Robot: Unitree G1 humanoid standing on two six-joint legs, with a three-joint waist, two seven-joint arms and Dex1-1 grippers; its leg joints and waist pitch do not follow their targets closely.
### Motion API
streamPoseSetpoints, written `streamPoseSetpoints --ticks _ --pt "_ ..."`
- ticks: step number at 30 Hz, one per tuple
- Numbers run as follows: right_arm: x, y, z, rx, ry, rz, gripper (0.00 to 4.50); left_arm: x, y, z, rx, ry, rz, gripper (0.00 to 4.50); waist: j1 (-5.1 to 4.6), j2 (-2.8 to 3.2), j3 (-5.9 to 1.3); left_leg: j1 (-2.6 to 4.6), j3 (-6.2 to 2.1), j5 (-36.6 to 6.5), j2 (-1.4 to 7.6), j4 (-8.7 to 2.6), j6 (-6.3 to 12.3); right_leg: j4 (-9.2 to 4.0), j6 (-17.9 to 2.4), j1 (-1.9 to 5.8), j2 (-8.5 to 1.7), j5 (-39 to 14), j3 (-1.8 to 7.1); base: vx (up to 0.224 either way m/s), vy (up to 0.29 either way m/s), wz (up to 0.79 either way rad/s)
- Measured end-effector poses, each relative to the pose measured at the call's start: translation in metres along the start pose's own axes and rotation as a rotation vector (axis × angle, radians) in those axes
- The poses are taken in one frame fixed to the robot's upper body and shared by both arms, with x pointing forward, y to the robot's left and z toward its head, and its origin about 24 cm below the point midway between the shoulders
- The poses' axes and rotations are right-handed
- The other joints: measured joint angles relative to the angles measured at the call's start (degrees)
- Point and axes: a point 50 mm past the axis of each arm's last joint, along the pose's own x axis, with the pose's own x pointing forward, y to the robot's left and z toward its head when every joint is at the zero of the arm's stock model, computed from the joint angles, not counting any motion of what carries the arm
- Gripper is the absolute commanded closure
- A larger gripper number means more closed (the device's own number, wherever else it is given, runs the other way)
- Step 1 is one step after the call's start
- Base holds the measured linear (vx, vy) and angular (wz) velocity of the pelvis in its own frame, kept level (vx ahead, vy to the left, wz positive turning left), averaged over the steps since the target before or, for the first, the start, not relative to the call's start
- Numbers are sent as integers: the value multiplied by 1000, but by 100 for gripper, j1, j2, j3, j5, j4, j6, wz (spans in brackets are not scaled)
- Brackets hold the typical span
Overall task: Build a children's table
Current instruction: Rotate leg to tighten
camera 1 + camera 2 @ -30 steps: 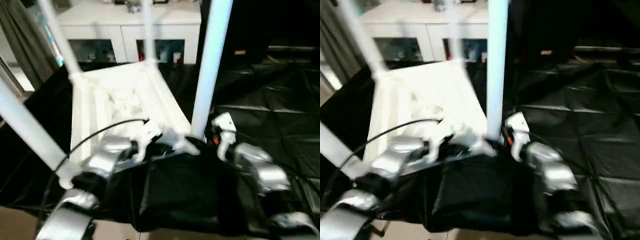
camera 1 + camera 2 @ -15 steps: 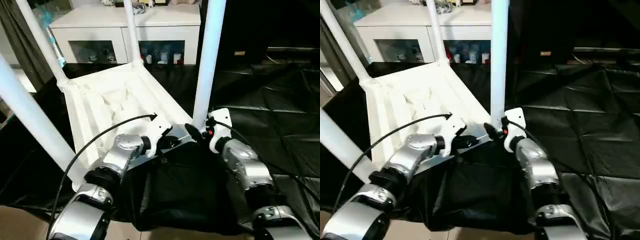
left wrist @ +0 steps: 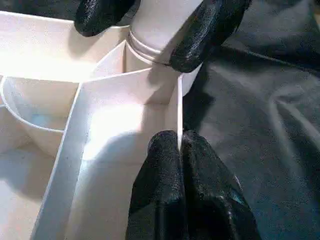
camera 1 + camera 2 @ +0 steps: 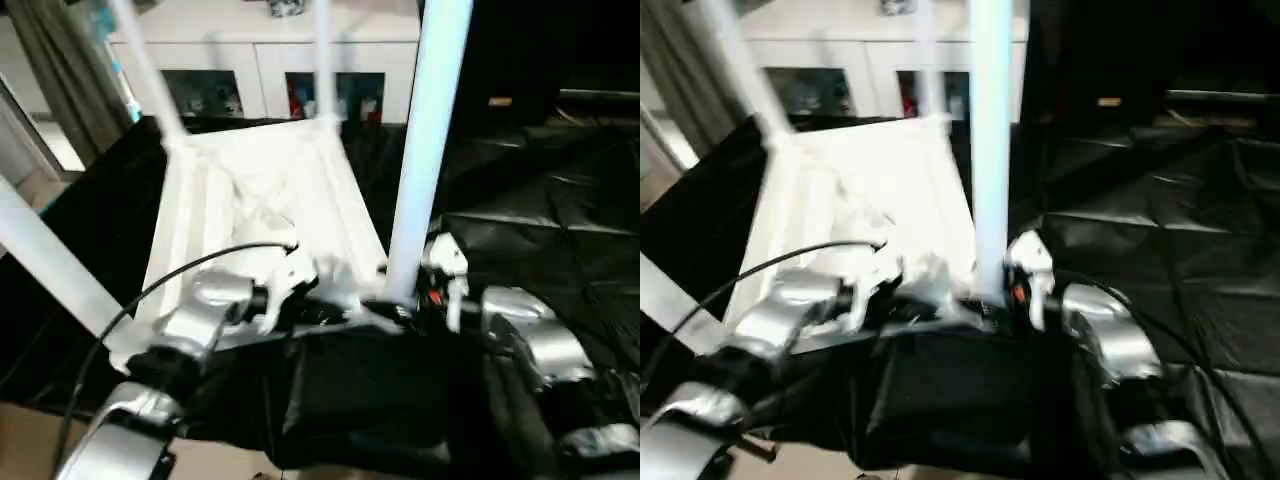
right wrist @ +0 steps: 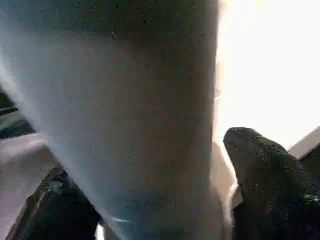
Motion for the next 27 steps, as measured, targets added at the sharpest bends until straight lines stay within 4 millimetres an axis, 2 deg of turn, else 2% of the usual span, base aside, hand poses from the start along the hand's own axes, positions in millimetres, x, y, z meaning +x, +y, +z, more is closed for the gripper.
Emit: streamPoseSetpoints --ticks 1,2,4,6,9,13,14,17,19,24,27 --pt "-1 1 0 3 1 13 77 -1 0 -1 0 4 -4 450 0 -2 1 0 1 1 0 2 0 2 0 0 0 0 3 0 0 0" --pt "-2 2 -1 6 4 24 102 -2 -1 -1 -1 8 -9 450 -3 -5 4 0 1 1 0 8 0 6 0 2 0 1 7 0 0 0" --pt "-3 4 -2 15 5 47 102 -3 -2 -2 -2 11 -19 450 -7 -16 10 4 2 2 0 10 0 7 -1 5 0 1 10 0 0 0" --pt "-3 6 -3 26 0 72 135 -5 -3 -3 -5 13 -23 450 -20 -24 14 4 3 2 0 11 0 8 -1 5 0 1 11 0 0 0" --pt "-2 9 -2 32 3 101 147 -7 -4 -3 -9 13 -25 450 -22 -30 18 3 3 1 0 8 0 7 -1 4 0 1 10 0 0 0" --pt "2 9 -2 29 -2 66 182 -5 -4 -3 -9 5 -7 450 -35 -30 17 7 3 2 1 7 0 10 0 4 1 1 9 0 0 0" --pt "8 7 -3 29 -8 1 185 -2 -2 -2 -5 0 37 450 -42 -30 14 17 3 3 1 8 -1 12 -1 11 2 1 10 0 0 0" --pt "21 -10 -3 71 -48 -278 193 10 10 2 -21 -20 196 450 -152 -32 15 46 2 7 -2 15 -8 10 28 29 1 -16 16 0 0 0" --pt "27 -16 -2 97 -67 -402 197 18 14 6 -26 -27 254 450 -202 -29 13 49 1 7 -7 13 -9 0 33 30 0 -19 22 0 0 0" --pt "39 -21 -4 171 -100 -621 197 37 20 12 -42 -35 362 450 -207 -1 -5 58 -1 7 -13 10 -9 -10 36 46 0 -21 29 0 0 0" --pt "44 -22 -4 179 -101 -684 197 41 20 12 -51 -39 391 450 -218 28 -24 58 -1 7 -17 11 -9 -16 36 47 0 -21 34 0 0 0"
